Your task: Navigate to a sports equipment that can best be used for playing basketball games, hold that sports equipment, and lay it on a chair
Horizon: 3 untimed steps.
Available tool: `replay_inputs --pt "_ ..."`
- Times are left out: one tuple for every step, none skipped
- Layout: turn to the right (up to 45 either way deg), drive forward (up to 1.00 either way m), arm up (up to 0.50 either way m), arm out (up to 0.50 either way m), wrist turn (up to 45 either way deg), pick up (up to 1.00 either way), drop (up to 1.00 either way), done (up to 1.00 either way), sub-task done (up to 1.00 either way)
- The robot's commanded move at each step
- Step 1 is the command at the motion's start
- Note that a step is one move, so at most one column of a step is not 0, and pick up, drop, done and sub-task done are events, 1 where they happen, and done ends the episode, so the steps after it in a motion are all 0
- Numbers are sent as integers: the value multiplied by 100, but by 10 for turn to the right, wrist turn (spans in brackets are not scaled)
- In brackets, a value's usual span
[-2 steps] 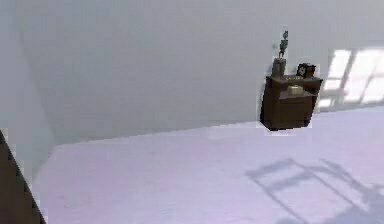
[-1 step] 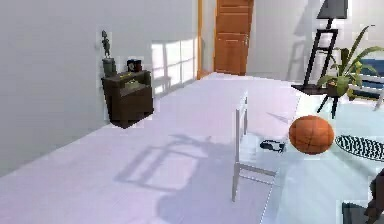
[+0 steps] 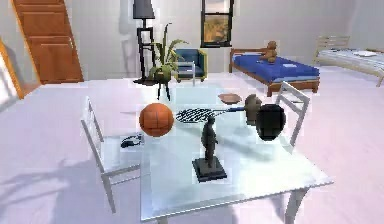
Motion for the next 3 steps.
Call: replay_inputs --pt "450 0 0 0 0 0 0 0 0" --pt "300 0 0 0 0 0 0 0 0" --pt "0 15 0 0 0 0 0 0 0"
